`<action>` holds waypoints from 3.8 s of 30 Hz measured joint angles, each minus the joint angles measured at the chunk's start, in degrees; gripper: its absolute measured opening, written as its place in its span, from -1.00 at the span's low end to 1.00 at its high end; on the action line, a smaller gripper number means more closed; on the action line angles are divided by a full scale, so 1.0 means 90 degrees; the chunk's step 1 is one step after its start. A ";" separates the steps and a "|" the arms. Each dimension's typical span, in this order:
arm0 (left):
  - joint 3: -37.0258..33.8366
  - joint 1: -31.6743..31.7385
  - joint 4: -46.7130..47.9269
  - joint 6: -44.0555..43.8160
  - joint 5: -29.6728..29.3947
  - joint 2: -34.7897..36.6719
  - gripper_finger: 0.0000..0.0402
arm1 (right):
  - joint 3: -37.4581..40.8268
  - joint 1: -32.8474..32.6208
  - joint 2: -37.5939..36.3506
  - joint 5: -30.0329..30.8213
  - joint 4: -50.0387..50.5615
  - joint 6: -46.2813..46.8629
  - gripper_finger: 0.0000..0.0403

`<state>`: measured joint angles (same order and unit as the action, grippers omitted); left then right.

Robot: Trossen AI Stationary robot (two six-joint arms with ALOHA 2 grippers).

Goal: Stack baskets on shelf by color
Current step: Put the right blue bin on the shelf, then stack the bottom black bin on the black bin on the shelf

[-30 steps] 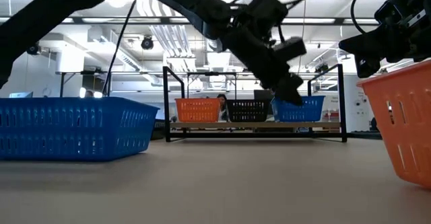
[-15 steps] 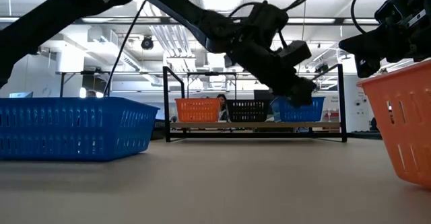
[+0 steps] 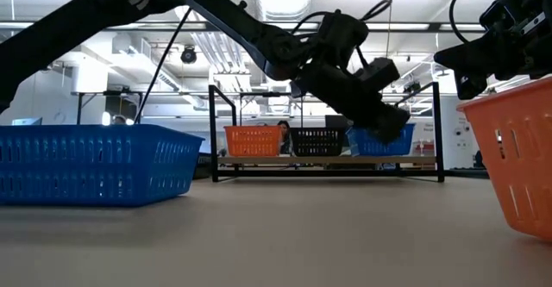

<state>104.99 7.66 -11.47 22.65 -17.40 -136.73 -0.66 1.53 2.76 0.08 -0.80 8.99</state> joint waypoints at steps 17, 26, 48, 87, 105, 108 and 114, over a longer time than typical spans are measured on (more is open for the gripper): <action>0.0000 -0.1043 0.1823 -0.0031 -0.1191 0.0958 -0.78 | 0.0001 0.0001 -0.0001 0.0000 0.0002 0.0000 -0.96; -0.0036 -0.2401 0.5734 -0.2889 -0.1913 0.2165 -0.78 | -0.0001 0.0000 0.0000 -0.0001 0.0000 0.0000 -0.96; -0.0885 -0.5725 1.1030 -1.0752 -0.0913 0.3347 -0.75 | -0.0001 -0.0002 0.0003 0.0002 -0.0006 0.0000 -0.96; -0.6680 -0.5768 0.8153 -0.8925 0.0644 0.6790 -0.97 | -0.0001 0.0001 0.0001 0.0000 0.0000 0.0000 -0.96; -0.2822 -0.4258 0.7407 -0.6088 -0.1033 0.5957 -0.99 | -0.0001 0.0000 0.0004 -0.0002 0.0001 0.0000 -0.96; -0.2161 -0.3546 0.6646 -0.4864 -0.0949 0.5339 -0.99 | -0.0001 0.0000 0.0004 0.0000 0.0002 0.0000 -0.96; -0.0789 -0.2101 0.6220 -0.2930 -0.0666 0.3980 -0.99 | 0.0002 0.0001 0.0004 0.0000 0.0002 0.0000 -0.96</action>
<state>97.89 -11.25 44.51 -3.72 -23.40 -100.91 -0.65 1.54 2.79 0.08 -0.78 8.99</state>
